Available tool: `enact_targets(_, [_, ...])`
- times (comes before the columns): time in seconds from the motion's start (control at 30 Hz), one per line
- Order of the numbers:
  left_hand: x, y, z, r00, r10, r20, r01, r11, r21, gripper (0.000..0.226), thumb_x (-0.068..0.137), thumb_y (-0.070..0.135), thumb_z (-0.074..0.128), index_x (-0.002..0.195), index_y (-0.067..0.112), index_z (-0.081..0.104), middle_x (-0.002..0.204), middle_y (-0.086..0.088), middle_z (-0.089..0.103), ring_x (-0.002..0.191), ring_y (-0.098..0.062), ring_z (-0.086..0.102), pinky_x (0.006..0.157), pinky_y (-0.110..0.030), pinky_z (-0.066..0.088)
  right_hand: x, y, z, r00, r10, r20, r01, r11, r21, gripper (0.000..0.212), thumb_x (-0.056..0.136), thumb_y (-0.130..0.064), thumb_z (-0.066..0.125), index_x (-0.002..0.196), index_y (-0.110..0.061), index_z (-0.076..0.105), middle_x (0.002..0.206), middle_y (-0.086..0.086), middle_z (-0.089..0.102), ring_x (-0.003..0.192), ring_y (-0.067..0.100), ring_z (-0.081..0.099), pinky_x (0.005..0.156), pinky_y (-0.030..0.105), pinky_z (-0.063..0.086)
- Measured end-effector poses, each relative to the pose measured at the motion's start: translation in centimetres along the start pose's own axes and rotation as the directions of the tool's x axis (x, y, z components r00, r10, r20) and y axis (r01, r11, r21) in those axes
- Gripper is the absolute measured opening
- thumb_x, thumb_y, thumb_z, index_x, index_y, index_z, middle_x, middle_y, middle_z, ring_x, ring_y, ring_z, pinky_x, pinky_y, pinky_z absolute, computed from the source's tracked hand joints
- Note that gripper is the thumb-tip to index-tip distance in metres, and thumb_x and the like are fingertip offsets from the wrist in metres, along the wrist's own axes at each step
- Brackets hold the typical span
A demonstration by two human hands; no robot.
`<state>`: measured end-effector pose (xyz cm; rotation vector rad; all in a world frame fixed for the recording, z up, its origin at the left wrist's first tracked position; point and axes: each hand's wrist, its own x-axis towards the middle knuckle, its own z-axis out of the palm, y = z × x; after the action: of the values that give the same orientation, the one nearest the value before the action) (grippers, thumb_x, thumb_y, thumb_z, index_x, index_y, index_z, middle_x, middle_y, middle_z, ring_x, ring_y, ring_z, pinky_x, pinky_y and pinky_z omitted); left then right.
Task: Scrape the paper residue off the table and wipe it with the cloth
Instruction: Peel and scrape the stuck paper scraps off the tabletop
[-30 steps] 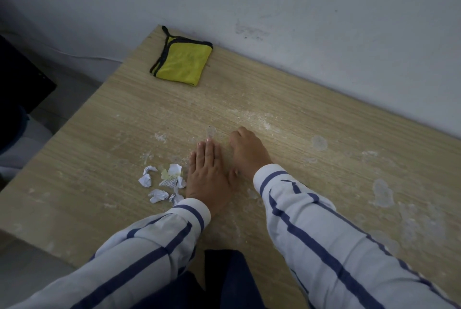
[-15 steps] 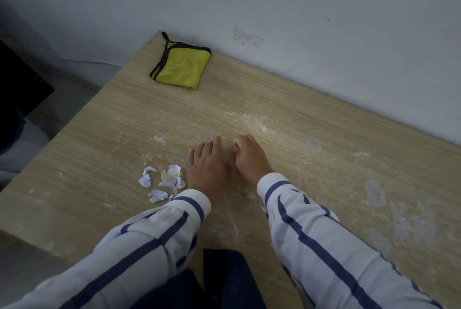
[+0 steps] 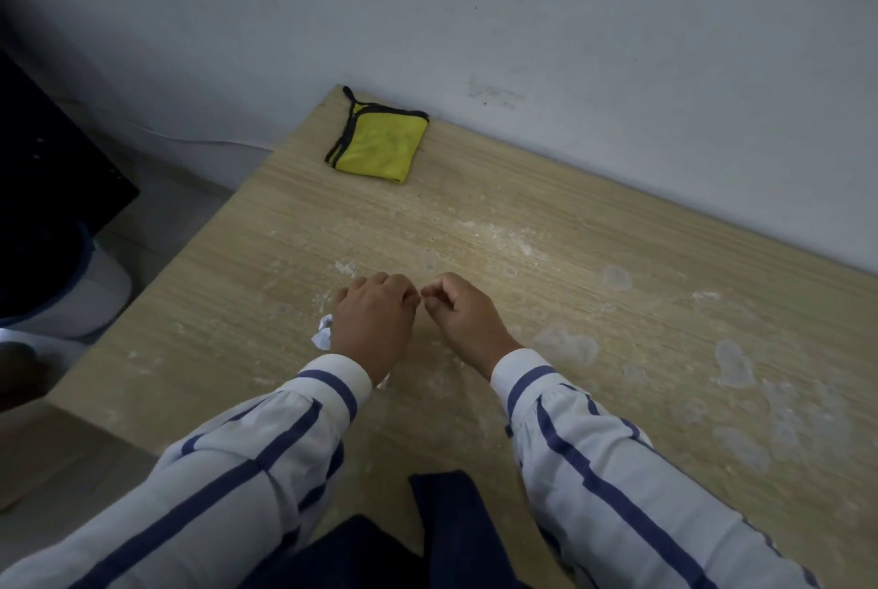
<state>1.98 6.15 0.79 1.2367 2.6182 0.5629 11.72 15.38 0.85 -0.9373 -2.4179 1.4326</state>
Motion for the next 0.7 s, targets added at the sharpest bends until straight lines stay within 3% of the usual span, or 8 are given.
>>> enact_targets(0.2, [-2.1, -4.6, -2.1, 0.997, 0.071, -0.031, -0.069, 0.996, 0.051, 0.018, 0.092, 0.031, 0.049, 0.091, 0.026, 0.066, 0.088, 0.006, 0.067, 0.086, -0.022, 0.058, 0.082, -0.036, 0.036, -0.2, -2.4, 3.1, 0.998, -0.001, 0.057, 0.004, 0.999, -0.043, 0.009, 0.089, -0.015, 0.056, 0.084, -0.008, 0.059, 0.073, -0.004, 0.055, 0.065, 0.008, 0.049, 0.060, 0.022, 0.039])
enact_targets(0.33, [-3.0, -7.0, -2.1, 0.988, 0.145, -0.046, -0.141, 0.987, 0.079, 0.008, 0.082, 0.027, 0.062, 0.083, 0.025, 0.069, 0.080, 0.006, 0.069, 0.080, -0.024, 0.059, 0.076, -0.036, 0.038, -0.3, -2.7, 4.7, 0.988, -0.062, 0.143, 0.096, 0.965, -0.242, 0.011, 0.090, -0.011, 0.049, 0.084, -0.006, 0.057, 0.082, 0.006, 0.056, 0.075, 0.020, 0.050, 0.064, 0.030, 0.036])
enact_targets(0.47, [-3.1, -8.3, -2.0, 0.981, 0.194, -0.019, -0.191, 0.978, 0.087, 0.005, 0.073, 0.022, 0.074, 0.076, 0.024, 0.070, 0.076, 0.006, 0.070, 0.078, -0.024, 0.060, 0.074, -0.036, 0.042, -0.4, -3.0, 5.8, 0.973, -0.141, 0.183, 0.212, 0.860, -0.464, 0.014, 0.089, -0.012, 0.047, 0.077, -0.013, 0.056, 0.076, -0.001, 0.047, 0.071, 0.020, 0.042, 0.065, 0.031, 0.030])
enact_targets(0.53, [-3.1, -8.8, -1.8, 0.967, 0.256, 0.006, -0.255, 0.958, 0.127, 0.005, 0.075, 0.024, 0.067, 0.071, 0.024, 0.069, 0.073, 0.006, 0.069, 0.073, -0.024, 0.061, 0.071, -0.035, 0.044, -0.4, -3.2, 6.3, 0.968, -0.167, 0.186, 0.245, 0.783, -0.572, 0.017, 0.091, -0.018, 0.044, 0.078, -0.017, 0.055, 0.079, 0.001, 0.049, 0.074, 0.023, 0.042, 0.069, 0.032, 0.027])
enact_targets(0.63, [-2.9, -9.1, -1.7, 0.952, 0.299, 0.066, -0.306, 0.938, 0.165, 0.031, 0.079, 0.034, 0.040, 0.067, 0.023, 0.067, 0.070, 0.007, 0.067, 0.071, -0.022, 0.060, 0.068, -0.035, 0.046, -0.5, -3.4, 6.9, 0.968, -0.158, 0.195, 0.249, 0.688, -0.681, 0.022, 0.094, -0.024, 0.038, 0.088, -0.016, 0.057, 0.090, 0.006, 0.056, 0.088, 0.026, 0.047, 0.079, 0.037, 0.032])
enact_targets(0.7, [-2.7, -9.3, -1.6, 0.948, 0.305, 0.088, -0.316, 0.931, 0.180, 0.034, 0.079, 0.036, 0.038, 0.068, 0.024, 0.068, 0.072, 0.007, 0.066, 0.073, -0.022, 0.060, 0.069, -0.036, 0.046, -0.5, -3.5, 7.1, 0.970, -0.149, 0.193, 0.243, 0.651, -0.719, 0.021, 0.094, -0.023, 0.040, 0.092, -0.015, 0.059, 0.093, 0.007, 0.055, 0.092, 0.028, 0.048, 0.083, 0.038, 0.032])
